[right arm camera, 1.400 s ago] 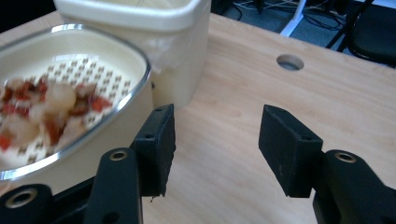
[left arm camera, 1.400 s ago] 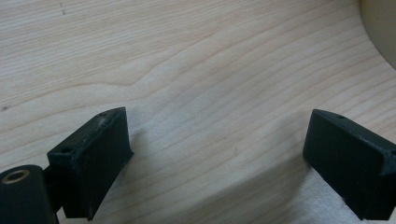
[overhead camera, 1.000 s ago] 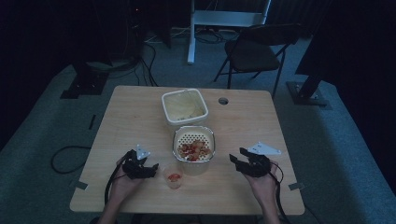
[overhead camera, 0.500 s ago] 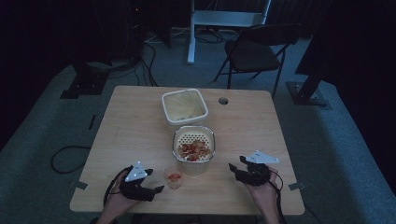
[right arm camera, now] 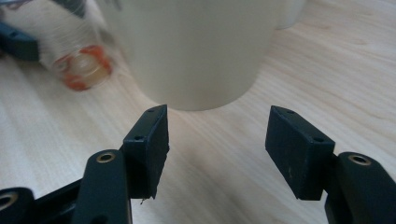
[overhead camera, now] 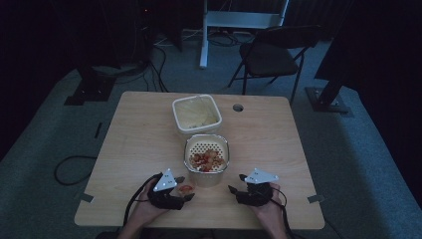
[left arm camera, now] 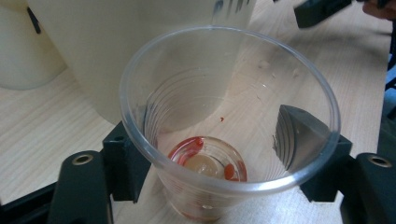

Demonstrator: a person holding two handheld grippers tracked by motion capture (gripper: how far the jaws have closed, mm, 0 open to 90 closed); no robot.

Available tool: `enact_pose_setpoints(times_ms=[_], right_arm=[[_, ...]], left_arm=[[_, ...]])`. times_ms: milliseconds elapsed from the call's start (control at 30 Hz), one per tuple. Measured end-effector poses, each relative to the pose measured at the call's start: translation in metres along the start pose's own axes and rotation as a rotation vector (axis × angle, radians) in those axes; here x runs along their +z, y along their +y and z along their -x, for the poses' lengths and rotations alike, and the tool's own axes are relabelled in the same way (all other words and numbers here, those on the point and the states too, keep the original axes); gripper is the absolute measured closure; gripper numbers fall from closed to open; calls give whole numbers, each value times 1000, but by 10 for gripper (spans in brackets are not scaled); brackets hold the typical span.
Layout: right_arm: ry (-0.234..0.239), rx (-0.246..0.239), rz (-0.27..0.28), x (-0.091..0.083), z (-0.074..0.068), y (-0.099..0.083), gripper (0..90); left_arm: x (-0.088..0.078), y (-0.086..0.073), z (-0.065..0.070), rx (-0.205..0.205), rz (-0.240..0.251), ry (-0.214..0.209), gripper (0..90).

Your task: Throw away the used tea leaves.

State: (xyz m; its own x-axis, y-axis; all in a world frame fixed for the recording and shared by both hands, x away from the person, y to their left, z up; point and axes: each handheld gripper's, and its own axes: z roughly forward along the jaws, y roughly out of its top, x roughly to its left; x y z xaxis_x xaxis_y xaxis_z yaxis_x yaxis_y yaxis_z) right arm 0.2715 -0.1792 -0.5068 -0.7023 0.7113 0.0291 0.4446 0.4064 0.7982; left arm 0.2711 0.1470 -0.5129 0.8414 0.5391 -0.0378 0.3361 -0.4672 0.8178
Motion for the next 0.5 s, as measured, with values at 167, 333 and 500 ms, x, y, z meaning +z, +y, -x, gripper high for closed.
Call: enact_pose_setpoints(times_ms=[167, 333, 500], right_arm=[[51, -26, 0, 5, -9, -2, 391], [123, -67, 14, 5, -23, 2, 369], [209, -149, 76, 3, -48, 17, 343]], left_arm=[[-7, 5, 6, -1, 34, -30, 341], [-16, 23, 17, 14, 74, -84, 340], [-19, 44, 20, 3, 105, -131, 338]])
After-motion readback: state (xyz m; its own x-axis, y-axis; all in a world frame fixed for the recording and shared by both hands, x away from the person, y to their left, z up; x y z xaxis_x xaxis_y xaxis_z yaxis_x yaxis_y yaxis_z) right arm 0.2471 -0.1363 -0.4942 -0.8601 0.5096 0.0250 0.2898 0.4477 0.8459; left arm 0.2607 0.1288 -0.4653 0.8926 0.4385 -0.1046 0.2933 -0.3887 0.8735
